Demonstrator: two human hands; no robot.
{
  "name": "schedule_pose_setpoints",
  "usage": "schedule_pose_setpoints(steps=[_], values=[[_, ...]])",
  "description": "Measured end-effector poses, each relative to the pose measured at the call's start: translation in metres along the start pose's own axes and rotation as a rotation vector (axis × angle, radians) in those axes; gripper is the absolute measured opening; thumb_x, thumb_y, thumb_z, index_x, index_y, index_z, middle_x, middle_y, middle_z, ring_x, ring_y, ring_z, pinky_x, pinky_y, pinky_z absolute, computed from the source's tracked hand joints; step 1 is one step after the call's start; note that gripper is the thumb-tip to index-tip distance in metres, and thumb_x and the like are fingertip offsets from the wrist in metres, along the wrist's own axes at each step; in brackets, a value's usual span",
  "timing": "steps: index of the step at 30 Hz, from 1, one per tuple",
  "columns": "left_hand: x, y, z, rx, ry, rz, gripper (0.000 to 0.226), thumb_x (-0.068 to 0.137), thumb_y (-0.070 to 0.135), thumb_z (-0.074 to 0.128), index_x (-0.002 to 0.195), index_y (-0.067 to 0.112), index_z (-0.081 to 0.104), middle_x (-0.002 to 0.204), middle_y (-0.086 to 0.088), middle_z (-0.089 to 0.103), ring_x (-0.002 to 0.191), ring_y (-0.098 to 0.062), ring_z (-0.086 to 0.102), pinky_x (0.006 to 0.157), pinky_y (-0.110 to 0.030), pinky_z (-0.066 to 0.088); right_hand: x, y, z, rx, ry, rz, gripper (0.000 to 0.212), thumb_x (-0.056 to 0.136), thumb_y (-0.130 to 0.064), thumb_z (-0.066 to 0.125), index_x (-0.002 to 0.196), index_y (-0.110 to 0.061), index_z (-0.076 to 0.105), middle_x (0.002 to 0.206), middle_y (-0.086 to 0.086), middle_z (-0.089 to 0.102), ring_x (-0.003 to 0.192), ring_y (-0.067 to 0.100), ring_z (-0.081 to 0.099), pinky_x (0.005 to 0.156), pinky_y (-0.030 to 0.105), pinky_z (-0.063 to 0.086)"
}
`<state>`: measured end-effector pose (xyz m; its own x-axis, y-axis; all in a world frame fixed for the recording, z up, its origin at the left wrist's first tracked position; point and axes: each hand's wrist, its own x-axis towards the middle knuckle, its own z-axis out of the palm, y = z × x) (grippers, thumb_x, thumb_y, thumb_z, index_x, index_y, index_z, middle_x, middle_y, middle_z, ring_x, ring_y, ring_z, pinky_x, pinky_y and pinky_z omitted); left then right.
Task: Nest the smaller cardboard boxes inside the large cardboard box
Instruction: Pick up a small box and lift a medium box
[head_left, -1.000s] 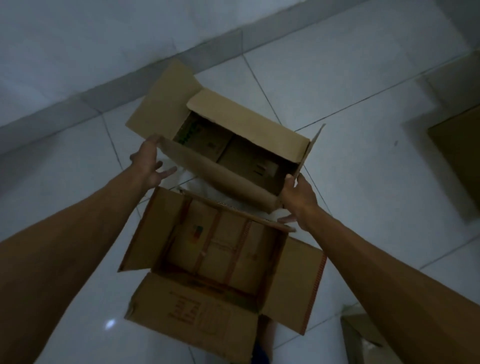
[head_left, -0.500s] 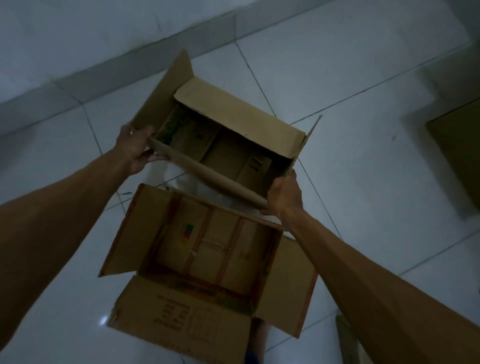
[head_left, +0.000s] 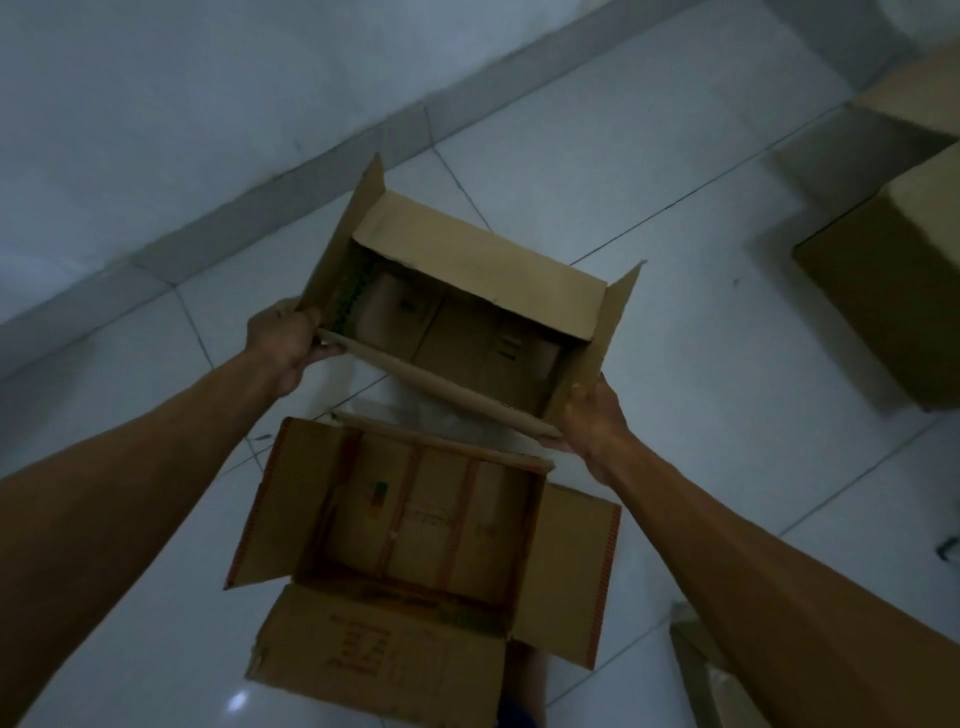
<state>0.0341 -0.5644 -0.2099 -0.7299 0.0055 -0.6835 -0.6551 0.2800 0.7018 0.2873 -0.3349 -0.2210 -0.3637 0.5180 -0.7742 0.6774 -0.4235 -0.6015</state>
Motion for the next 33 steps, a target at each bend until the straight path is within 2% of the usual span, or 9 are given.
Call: schedule_pose_setpoints(steps=[3,5,10,17,21,25,29,31,33], values=[[-0.018,0.017,0.027,-0.028,-0.027,0.041,0.027,0.098,-0.002,0.053,0.124,0.005,0.057,0.120,-0.015,0.063,0.105,-0.028,0.069,0.075,-0.038,0.064,-0.010,-0.010,-0.028,0.065,0.018,0.024,0.034,0.108,-0.008,0.044,0.136,-0.026,0.045,0.114,-0.004,0.056,0.101,0.028,0.064,0.069,0.040,0.066],[-0.031,0.024,0.049,-0.011,-0.058,0.074,0.026,0.097,-0.003,0.053,0.122,0.006,0.057,0.119,-0.015,0.065,0.102,-0.029,0.070,0.073,-0.037,0.064,-0.014,-0.016,-0.055,0.116,0.054,0.035,0.035,0.108,-0.010,0.044,0.133,-0.035,0.044,0.102,-0.012,0.051,0.095,0.023,0.062,0.067,0.040,0.066],[-0.065,0.026,0.121,0.062,-0.159,0.102,0.024,0.096,-0.003,0.056,0.118,0.006,0.058,0.120,-0.016,0.065,0.100,-0.030,0.071,0.069,-0.034,0.064,-0.033,-0.012,-0.135,0.198,0.090,0.037,0.042,0.106,-0.026,0.046,0.146,-0.037,0.046,0.131,0.000,0.059,0.103,0.023,0.065,0.078,0.048,0.064],[-0.106,-0.002,0.246,0.214,-0.322,0.059,0.029,0.095,-0.005,0.056,0.120,0.011,0.058,0.126,-0.013,0.060,0.108,-0.034,0.066,0.069,-0.037,0.064,-0.037,0.034,-0.239,0.386,0.246,0.170,0.043,0.108,-0.021,0.042,0.146,-0.040,0.046,0.110,-0.004,0.062,0.097,0.022,0.064,0.080,0.044,0.064],[-0.125,-0.029,0.314,0.300,-0.416,0.041,0.040,0.094,-0.007,0.057,0.132,0.006,0.053,0.127,-0.013,0.056,0.108,-0.034,0.066,0.071,-0.038,0.064,-0.033,0.067,-0.287,0.501,0.369,0.247,0.049,0.108,-0.013,0.039,0.150,-0.037,0.043,0.134,0.006,0.057,0.106,0.029,0.062,0.084,0.051,0.062],[-0.137,-0.048,0.374,0.386,-0.517,0.042,0.041,0.095,-0.006,0.055,0.134,0.007,0.051,0.123,-0.012,0.056,0.091,-0.026,0.068,0.080,-0.043,0.063,-0.024,0.094,-0.327,0.587,0.440,0.287,0.051,0.109,-0.012,0.036,0.155,-0.035,0.037,0.152,0.011,0.048,0.121,0.037,0.058,0.089,0.056,0.060],[-0.147,-0.062,0.419,0.441,-0.590,0.052,0.050,0.096,-0.005,0.054,0.143,0.005,0.044,0.129,-0.013,0.054,0.096,-0.028,0.066,0.090,-0.048,0.059,-0.013,0.111,-0.356,0.618,0.471,0.265,0.052,0.109,-0.012,0.036,0.154,-0.039,0.038,0.148,0.009,0.052,0.117,0.035,0.060,0.092,0.056,0.058],[-0.154,-0.071,0.438,0.459,-0.605,0.057,0.054,0.096,-0.004,0.055,0.146,0.007,0.039,0.132,-0.012,0.051,0.108,-0.031,0.062,0.091,-0.046,0.059,-0.007,0.119,-0.368,0.614,0.475,0.245,0.055,0.108,-0.010,0.037,0.153,-0.041,0.037,0.147,0.009,0.053,0.115,0.034,0.062,0.093,0.056,0.058],[-0.162,-0.080,0.451,0.464,-0.608,0.075,0.056,0.096,-0.004,0.055,0.147,0.008,0.035,0.125,-0.008,0.050,0.104,-0.028,0.060,0.088,-0.039,0.058,-0.001,0.126,-0.374,0.619,0.477,0.233,0.061,0.106,-0.004,0.038,0.153,-0.042,0.036,0.148,0.008,0.053,0.115,0.033,0.061,0.096,0.057,0.056]])
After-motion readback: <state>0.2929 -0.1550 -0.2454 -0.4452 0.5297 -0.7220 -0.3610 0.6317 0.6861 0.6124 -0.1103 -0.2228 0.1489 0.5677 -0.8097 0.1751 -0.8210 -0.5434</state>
